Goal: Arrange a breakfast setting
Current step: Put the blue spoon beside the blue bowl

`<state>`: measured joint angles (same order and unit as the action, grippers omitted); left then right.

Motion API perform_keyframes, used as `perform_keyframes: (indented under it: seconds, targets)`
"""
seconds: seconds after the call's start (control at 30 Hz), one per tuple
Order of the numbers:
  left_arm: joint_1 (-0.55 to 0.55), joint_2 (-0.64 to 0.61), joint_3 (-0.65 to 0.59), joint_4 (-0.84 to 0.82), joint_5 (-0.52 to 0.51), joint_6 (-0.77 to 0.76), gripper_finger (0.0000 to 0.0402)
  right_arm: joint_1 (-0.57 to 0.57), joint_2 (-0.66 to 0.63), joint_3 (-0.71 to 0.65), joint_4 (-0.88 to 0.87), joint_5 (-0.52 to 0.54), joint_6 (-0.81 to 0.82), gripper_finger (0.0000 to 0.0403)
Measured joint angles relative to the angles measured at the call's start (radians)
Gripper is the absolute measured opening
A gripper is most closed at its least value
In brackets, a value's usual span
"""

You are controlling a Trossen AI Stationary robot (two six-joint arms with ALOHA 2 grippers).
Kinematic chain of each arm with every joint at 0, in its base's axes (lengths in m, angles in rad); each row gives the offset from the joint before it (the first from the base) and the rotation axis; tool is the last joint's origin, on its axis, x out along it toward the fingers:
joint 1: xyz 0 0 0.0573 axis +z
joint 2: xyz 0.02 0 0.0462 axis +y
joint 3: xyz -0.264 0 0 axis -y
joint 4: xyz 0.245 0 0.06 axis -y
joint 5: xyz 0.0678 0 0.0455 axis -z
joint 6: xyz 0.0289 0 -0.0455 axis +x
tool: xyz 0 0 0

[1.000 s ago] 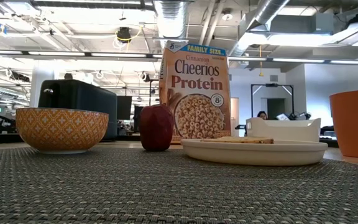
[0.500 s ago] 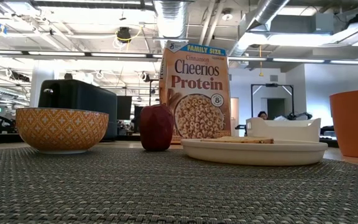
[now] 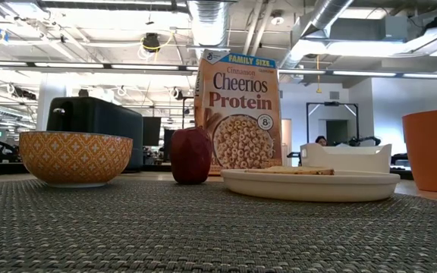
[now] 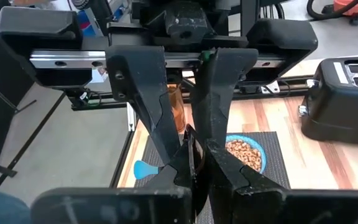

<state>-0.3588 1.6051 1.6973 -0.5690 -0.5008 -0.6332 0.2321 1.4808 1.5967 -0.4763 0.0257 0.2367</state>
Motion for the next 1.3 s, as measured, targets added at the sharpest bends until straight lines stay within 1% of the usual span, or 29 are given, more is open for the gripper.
perform_keyframes:
  seconds: [0.13,0.27,0.33,0.5,0.63,0.7,0.77,0.87,0.9,1.07,1.2,1.3]
  targets:
    - [0.000,0.000,0.000,0.000,-0.019,0.010,0.0052,-0.006,0.000,0.000,0.000,-0.001,-0.002,0.0043]
    - [0.000,0.000,0.000,0.002,-0.024,0.015,0.0016,-0.006,0.000,0.000,0.001,0.002,-0.002,0.0049]
    - [0.000,0.000,0.000,0.002,-0.021,0.013,0.0008,-0.006,0.000,0.000,0.003,0.010,-0.002,0.0056]
    - [0.000,-0.006,0.000,-0.018,-0.019,-0.011,0.0005,-0.006,0.000,0.000,0.007,0.025,0.014,0.0095]
    - [-0.008,-0.031,0.002,-0.063,-0.019,-0.078,0.0002,-0.008,-0.026,-0.001,-0.002,0.039,0.005,0.0134]
    - [-0.013,-0.056,-0.003,-0.188,-0.021,-0.119,0.0000,-0.007,-0.064,-0.001,-0.068,0.026,0.005,0.0149]
    - [-0.021,-0.073,0.002,-0.218,0.003,-0.187,0.0000,-0.002,-0.106,0.005,-0.082,0.021,0.003,0.0160]
    - [-0.038,-0.095,-0.003,-0.390,-0.005,-0.291,0.0000,-0.003,-0.141,0.004,-0.164,0.021,0.003,0.0169]
    - [-0.044,-0.099,-0.003,-0.399,-0.010,-0.318,0.0000,-0.003,-0.146,0.003,-0.178,0.028,0.003,0.0170]
    - [-0.076,-0.130,0.000,-0.515,-0.031,-0.450,0.0000,0.009,-0.171,-0.001,-0.286,0.112,0.003,0.0168]
    - [-0.109,-0.148,0.000,-0.682,-0.082,-0.610,0.0000,0.016,-0.187,-0.010,-0.358,0.152,0.024,0.0162]
    - [-0.127,-0.159,0.000,-0.835,-0.122,-0.757,0.0000,0.021,-0.183,-0.043,-0.353,0.161,0.028,0.0159]
